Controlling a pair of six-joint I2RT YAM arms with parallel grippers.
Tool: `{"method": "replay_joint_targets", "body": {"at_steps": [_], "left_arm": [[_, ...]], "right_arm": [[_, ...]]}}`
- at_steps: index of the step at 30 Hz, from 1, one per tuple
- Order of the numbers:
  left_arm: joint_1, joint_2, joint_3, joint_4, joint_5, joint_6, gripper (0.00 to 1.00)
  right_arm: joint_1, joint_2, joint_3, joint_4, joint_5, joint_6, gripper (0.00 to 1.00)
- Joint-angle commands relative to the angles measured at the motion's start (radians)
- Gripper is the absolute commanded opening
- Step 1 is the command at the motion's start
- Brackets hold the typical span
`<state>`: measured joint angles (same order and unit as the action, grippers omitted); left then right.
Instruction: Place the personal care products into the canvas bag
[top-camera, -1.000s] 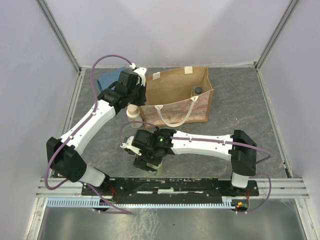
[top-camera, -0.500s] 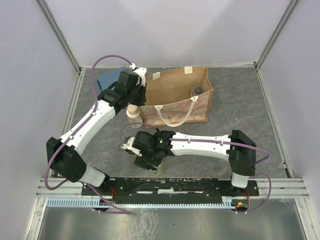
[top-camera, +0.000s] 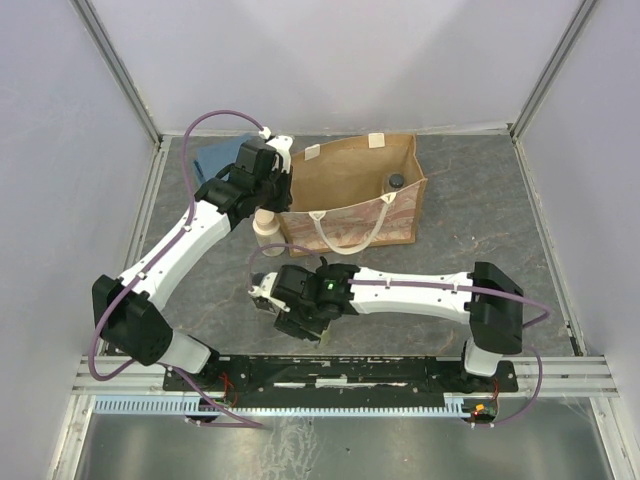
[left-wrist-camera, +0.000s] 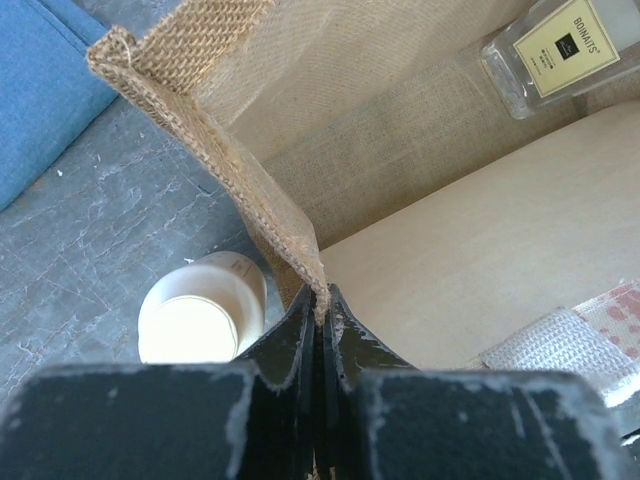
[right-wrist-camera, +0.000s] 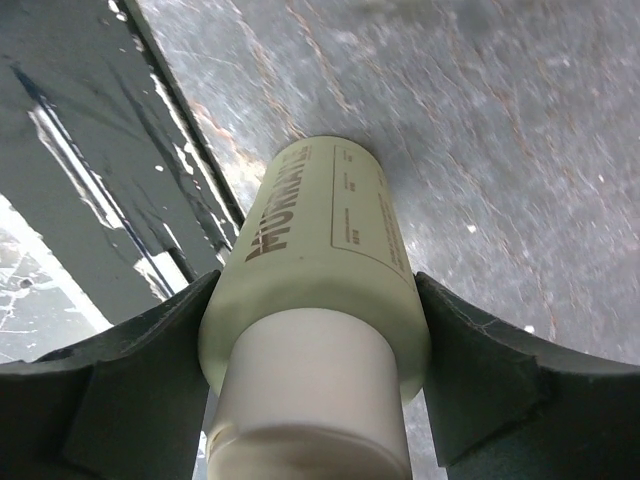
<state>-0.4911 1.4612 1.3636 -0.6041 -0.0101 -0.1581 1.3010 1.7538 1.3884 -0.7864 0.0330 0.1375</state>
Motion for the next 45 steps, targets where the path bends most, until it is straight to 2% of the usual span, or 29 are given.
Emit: {"method": "replay_joint_targets", "body": {"at_steps": [1,6,12,18,21,24,28,30,37,45], "left_arm": [[0.0,-0.039,-0.007,-0.006,-0.022,0.043,0.03],[0.001,-0.034,-0.009,-0.001,-0.019,0.045,0.03],[0.001,-0.025,-0.015,0.006,-0.021,0.051,0.03],[0.001,-0.014,-0.015,0.01,-0.012,0.054,0.03],[0.002,-0.013,-0.015,0.01,-0.007,0.056,0.03],[0.001,-0.012,-0.014,0.01,-0.002,0.061,0.03],[0.001,-0.018,-0.012,0.008,0.005,0.066,0.03],[0.001,-0.023,-0.014,0.007,0.006,0.07,0.03],[0.001,-0.034,-0.023,-0.005,0.014,0.1,0.03],[0.001,-0.036,-0.025,-0.001,0.022,0.102,0.03]], "right_arm": [[-0.008,-0.14,0.036,-0.063,0.113,0.064,0.0],[-0.041,-0.245,0.143,-0.182,0.174,0.13,0.0],[-0.14,-0.298,0.383,-0.341,0.227,0.163,0.0],[-0.237,-0.229,0.746,-0.423,0.279,0.086,0.0],[-0.339,-0.158,0.959,-0.46,0.295,0.035,0.0],[-0.46,-0.092,1.058,-0.437,0.251,-0.011,0.0],[-0.588,-0.02,1.074,-0.37,0.128,-0.031,0.0],[-0.61,0.009,1.051,-0.345,0.101,-0.034,0.0],[-0.638,0.047,0.86,-0.187,0.045,-0.022,0.0],[-0.649,0.093,0.721,-0.097,0.08,-0.025,0.0]]}}
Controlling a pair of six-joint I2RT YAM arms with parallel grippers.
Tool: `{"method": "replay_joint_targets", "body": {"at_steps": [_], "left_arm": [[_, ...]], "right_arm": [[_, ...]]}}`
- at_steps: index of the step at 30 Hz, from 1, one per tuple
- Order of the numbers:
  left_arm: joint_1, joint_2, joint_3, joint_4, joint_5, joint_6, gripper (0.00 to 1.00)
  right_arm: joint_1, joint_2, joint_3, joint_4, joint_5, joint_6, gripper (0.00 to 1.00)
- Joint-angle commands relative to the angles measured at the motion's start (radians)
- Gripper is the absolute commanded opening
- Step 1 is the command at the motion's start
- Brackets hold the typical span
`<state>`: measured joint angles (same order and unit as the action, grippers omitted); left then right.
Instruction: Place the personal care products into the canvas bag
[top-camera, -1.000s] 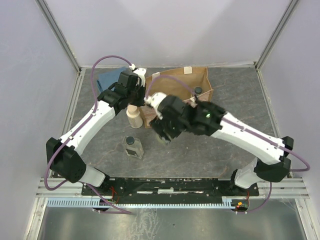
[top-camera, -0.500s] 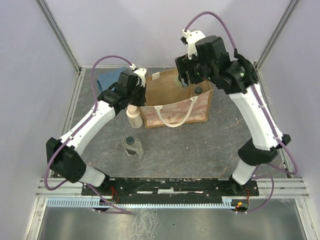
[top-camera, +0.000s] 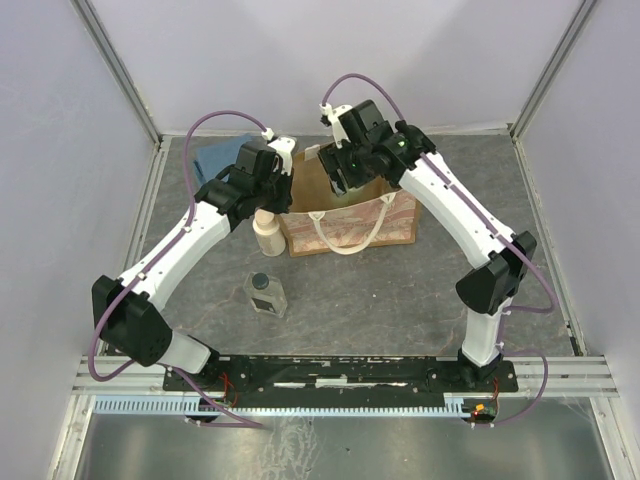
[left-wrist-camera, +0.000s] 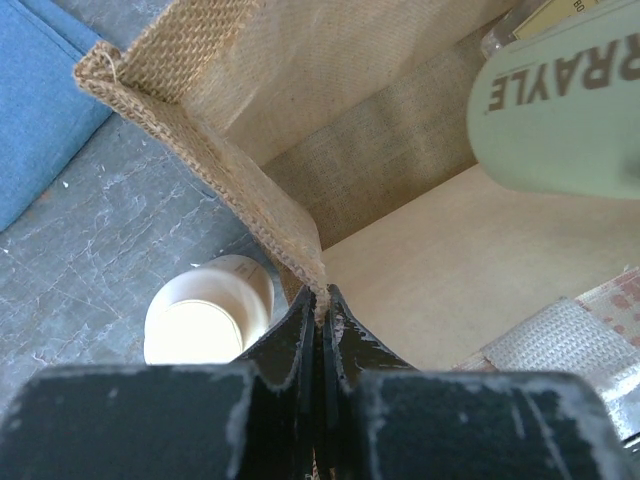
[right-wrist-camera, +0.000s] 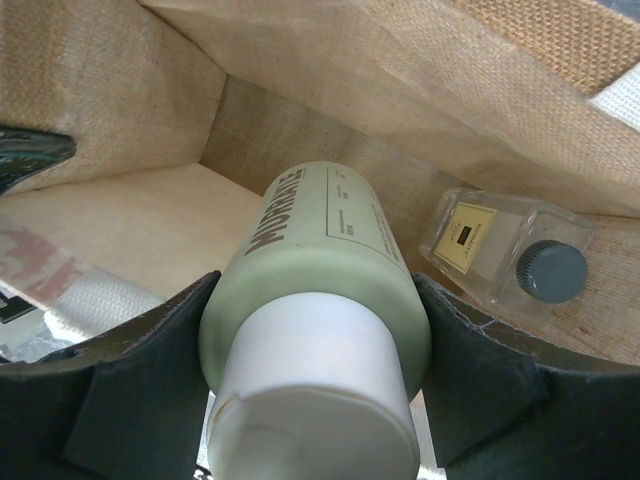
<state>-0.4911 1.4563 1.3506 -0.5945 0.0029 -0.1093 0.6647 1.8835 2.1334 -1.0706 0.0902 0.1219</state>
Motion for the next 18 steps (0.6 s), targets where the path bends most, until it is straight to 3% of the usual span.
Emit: {"method": "replay_joint_targets", "body": {"at_steps": [1,10,18], "left_arm": [[0.001,-0.031,-0.015,-0.008,0.006,0.054,0.03],[0.0,-0.032,-0.024,-0.008,0.011,0.062,0.03],[0.001,-0.035,-0.031,-0.012,0.008,0.061,0.03]], "right_arm": [[-0.02,-0.029,-0.046,0.198,0.025,0.001,0.0],[-0.095,0.017,-0.225,0.284,0.005,0.071,0.0],[-0.125,0.085,-0.231,0.244,0.047,0.084,0.0]]}}
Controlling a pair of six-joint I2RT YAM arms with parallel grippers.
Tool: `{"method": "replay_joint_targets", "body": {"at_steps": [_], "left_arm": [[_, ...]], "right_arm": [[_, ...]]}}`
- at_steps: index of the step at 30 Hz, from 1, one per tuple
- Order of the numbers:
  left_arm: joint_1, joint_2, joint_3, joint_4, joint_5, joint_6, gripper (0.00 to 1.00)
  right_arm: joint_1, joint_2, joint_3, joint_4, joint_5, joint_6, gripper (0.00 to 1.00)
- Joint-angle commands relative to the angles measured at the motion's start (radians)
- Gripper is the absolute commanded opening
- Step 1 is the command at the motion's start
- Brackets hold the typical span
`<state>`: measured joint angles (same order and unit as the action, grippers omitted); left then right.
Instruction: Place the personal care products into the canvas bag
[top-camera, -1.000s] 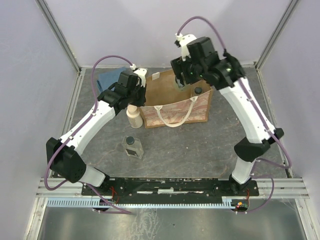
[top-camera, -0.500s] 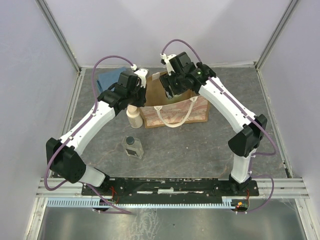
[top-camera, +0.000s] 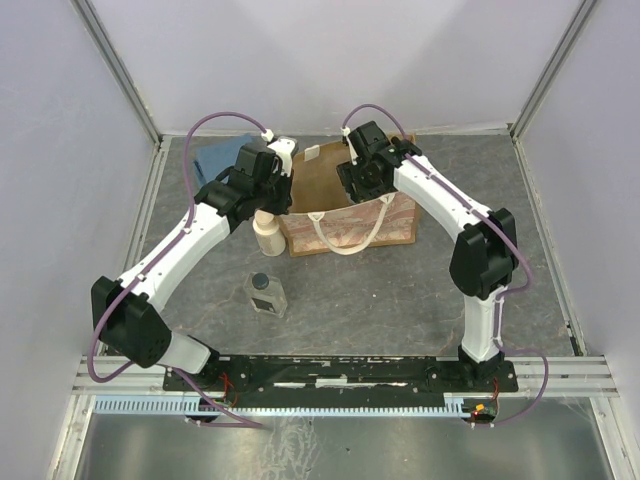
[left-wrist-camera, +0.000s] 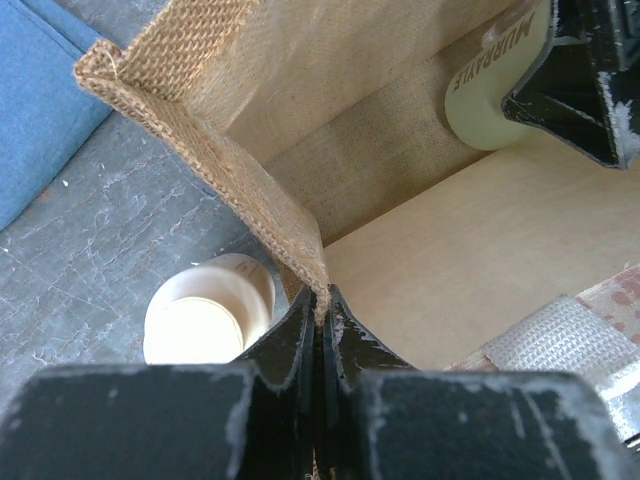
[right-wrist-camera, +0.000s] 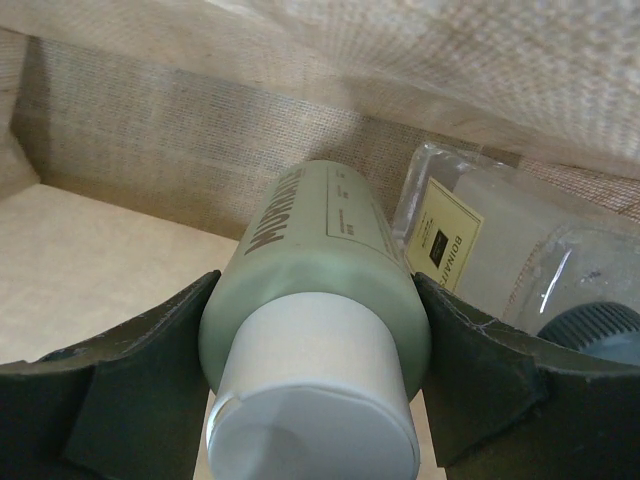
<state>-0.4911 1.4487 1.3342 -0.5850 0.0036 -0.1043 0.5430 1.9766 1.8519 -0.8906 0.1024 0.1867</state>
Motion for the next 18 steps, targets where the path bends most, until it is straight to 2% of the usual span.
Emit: {"method": "replay_joint_targets", "body": {"at_steps": [1,8,10,12,17,18], "left_arm": [[0.001,-0.028,-0.016,-0.021,0.006,0.055,0.03],[0.0,-0.019,-0.009,-0.02,0.0,0.052,0.03],[0.001,-0.015,-0.006,-0.02,-0.002,0.052,0.03],[0.0,-0.01,-0.003,-0.02,-0.002,0.054,0.03],[0.002,0.003,0.007,-0.019,-0.002,0.055,0.03],[0.001,0.006,0.009,-0.017,-0.002,0.055,0.03]], "right_arm": [[-0.006,0.006,0.061,0.044,0.041,0.024,0.0],[-0.018,0.07,0.14,-0.077,0.086,0.042,0.0],[-0.019,0.077,0.14,-0.09,0.088,0.042,0.05],[-0.018,0.071,0.124,-0.087,0.087,0.044,0.16],[-0.018,0.042,0.088,-0.067,0.079,0.042,0.65],[-0.017,0.037,0.087,-0.066,0.078,0.041,0.69]]}}
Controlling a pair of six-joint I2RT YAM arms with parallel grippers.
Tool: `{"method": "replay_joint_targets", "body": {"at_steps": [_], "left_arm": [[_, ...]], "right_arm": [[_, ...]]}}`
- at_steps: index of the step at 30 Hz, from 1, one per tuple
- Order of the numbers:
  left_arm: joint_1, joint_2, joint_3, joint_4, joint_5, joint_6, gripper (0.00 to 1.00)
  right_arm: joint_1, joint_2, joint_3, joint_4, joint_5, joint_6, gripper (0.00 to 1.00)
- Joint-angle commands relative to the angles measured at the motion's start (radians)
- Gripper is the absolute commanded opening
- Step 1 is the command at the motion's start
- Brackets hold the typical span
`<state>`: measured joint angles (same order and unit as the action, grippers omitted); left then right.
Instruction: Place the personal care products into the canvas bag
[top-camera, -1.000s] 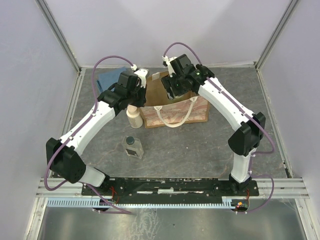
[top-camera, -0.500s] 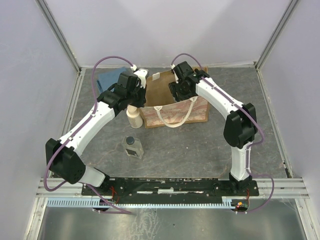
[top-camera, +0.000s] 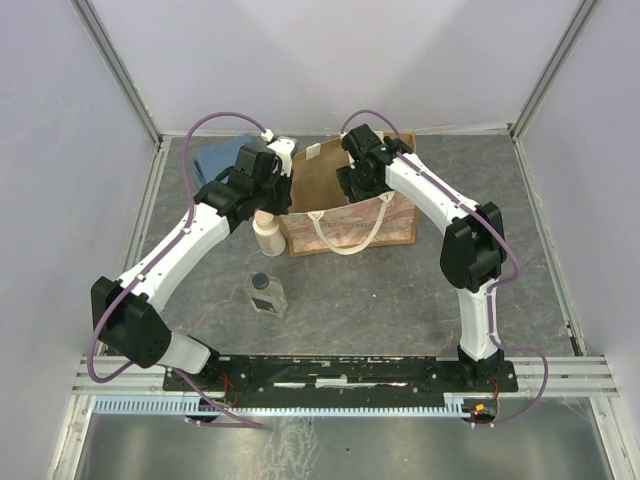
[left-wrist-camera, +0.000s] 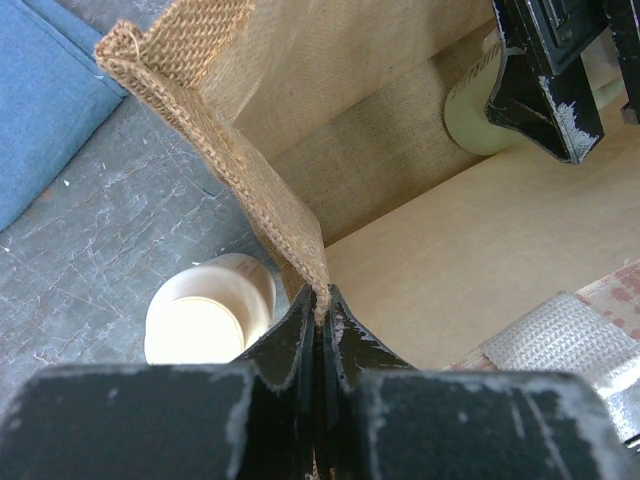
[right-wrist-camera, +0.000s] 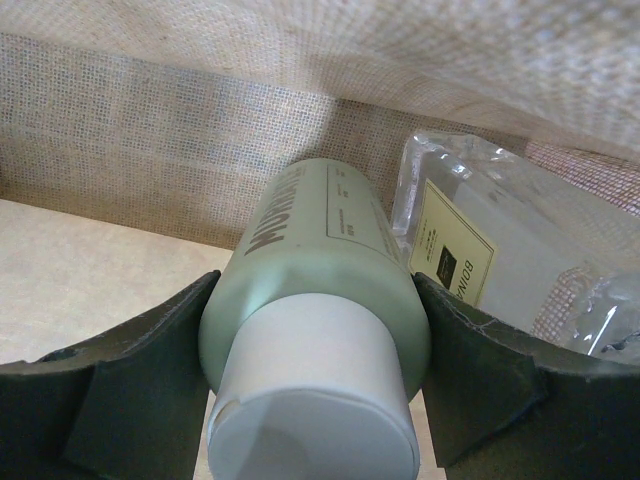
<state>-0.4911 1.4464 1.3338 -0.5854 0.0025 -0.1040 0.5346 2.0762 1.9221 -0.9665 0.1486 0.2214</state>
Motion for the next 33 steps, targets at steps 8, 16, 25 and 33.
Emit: {"method": "replay_joint_targets", "body": {"at_steps": [8,16,25,33], "left_arm": [[0.0,0.027,0.006,0.012,-0.015,0.065,0.03],[0.003,0.052,0.025,0.025,-0.011,0.066,0.03],[0.012,0.099,0.068,0.025,-0.004,0.08,0.03],[0.068,0.131,0.116,0.007,0.035,0.106,0.03]], "right_arm": [[-0.01,-0.111,0.058,0.027,-0.004,0.0,0.88],[-0.006,-0.289,0.063,0.047,-0.014,-0.017,0.96],[0.151,-0.58,-0.205,0.225,0.01,-0.128,1.0],[0.327,-0.812,-0.672,0.639,-0.056,-0.176,1.0]]}}
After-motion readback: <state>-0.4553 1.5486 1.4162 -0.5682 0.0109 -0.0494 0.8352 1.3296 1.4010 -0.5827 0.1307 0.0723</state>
